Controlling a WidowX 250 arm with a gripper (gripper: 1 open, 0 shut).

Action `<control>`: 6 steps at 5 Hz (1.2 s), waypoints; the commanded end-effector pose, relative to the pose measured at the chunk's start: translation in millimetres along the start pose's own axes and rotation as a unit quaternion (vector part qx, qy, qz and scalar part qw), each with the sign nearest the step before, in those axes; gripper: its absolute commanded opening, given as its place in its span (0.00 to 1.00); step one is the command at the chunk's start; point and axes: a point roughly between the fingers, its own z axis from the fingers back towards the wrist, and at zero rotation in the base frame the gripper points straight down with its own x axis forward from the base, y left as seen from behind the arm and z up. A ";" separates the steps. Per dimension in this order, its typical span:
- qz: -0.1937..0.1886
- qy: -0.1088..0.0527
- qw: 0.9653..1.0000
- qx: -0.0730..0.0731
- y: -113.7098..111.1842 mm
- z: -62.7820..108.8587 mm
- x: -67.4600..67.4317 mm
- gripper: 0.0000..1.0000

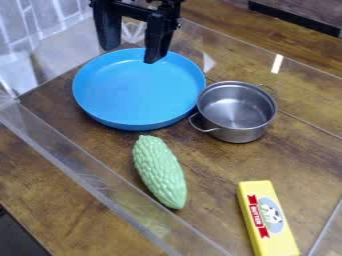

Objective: Put the yellow brick in the blue tray

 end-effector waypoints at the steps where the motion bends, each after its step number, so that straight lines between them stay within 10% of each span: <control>1: -0.005 0.004 1.000 -0.002 -8.6 -3.2 -0.6 1.00; 6: -0.045 -0.011 0.999 -0.021 -102.3 -12.6 -19.9 1.00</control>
